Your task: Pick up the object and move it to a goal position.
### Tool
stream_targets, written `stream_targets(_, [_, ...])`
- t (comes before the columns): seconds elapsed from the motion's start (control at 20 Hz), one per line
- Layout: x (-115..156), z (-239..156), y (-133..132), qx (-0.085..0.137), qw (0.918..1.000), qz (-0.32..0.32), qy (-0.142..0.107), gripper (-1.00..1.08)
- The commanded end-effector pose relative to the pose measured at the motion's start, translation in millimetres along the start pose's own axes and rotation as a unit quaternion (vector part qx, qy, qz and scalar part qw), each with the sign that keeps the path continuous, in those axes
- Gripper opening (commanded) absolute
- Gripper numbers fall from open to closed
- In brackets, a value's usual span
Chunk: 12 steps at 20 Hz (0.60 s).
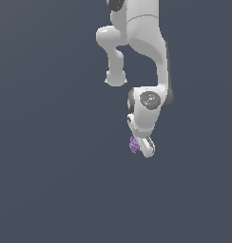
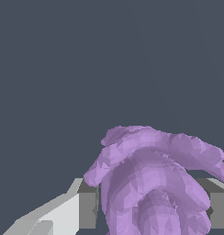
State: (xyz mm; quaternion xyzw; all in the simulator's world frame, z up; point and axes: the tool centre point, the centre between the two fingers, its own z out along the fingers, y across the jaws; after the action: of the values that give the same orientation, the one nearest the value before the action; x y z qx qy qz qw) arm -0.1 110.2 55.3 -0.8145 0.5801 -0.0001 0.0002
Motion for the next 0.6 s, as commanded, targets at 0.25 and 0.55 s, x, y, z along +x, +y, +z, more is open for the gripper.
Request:
stream_targets(0.25, [3, -7, 4, 0.0, 1.0, 0.0, 0.0, -1.0])
stream_targets(0.55, [13, -29, 18, 0.0, 1.0, 0.0, 0.0, -1.0])
